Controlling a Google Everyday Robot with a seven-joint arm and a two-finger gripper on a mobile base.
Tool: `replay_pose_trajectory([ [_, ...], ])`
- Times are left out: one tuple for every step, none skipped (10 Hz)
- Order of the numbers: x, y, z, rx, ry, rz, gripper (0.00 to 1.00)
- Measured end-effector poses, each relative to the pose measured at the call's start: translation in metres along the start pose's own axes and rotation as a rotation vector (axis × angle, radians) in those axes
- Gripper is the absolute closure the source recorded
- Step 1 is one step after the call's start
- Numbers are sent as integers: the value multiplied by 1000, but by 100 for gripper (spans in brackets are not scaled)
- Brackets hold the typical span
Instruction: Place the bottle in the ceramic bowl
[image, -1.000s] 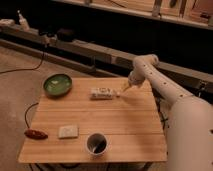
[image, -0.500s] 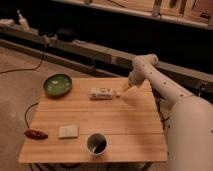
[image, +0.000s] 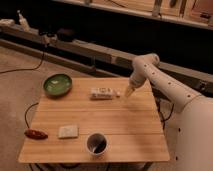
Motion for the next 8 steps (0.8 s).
replay_pose_trajectory([
  [-5, -2, -5, -5, -5, -57, 35],
  [-7, -3, -6, -5, -10, -78, 35],
  [-7, -3, -6, -5, -9, -85, 35],
  [-5, -2, -6, -6, -5, -90, 35],
  [2, -3, -6, -4, 12, -118, 35],
  [12, -3, -7, -1, 37, -161, 35],
  [21, -3, -8, 1, 60, -209, 35],
  [38, -5, -9, 3, 90, -286, 35],
])
